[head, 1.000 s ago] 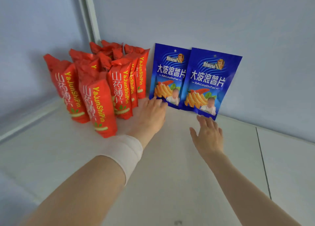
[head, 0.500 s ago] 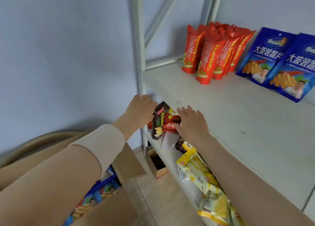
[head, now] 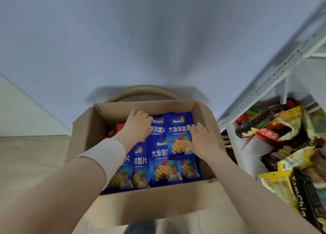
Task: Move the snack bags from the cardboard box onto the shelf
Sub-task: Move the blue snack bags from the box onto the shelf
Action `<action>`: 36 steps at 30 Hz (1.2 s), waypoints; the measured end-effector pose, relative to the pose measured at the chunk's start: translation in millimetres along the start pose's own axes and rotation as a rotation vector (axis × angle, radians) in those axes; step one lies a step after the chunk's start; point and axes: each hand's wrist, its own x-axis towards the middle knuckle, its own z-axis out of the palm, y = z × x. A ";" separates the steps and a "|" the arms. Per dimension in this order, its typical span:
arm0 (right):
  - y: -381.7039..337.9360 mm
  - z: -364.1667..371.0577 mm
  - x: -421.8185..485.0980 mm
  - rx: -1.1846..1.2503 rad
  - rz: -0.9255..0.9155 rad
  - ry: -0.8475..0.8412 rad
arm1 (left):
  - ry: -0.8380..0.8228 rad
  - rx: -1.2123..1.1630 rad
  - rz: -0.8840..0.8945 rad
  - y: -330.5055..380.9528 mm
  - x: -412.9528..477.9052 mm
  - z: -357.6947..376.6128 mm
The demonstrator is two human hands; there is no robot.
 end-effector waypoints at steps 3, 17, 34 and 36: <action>-31.0 35.9 27.9 0.031 0.018 -0.090 | -0.098 -0.152 -0.133 -43.3 -9.6 58.9; -12.5 170.3 99.3 0.591 0.608 -0.224 | -0.500 -1.201 -1.139 -50.9 -32.8 253.0; -9.2 202.6 127.9 0.606 0.544 -0.078 | -0.490 -1.181 -1.382 -45.4 -23.7 310.8; -12.8 203.1 132.1 0.688 0.614 -0.084 | -0.546 -1.150 -1.347 -46.1 -21.7 311.6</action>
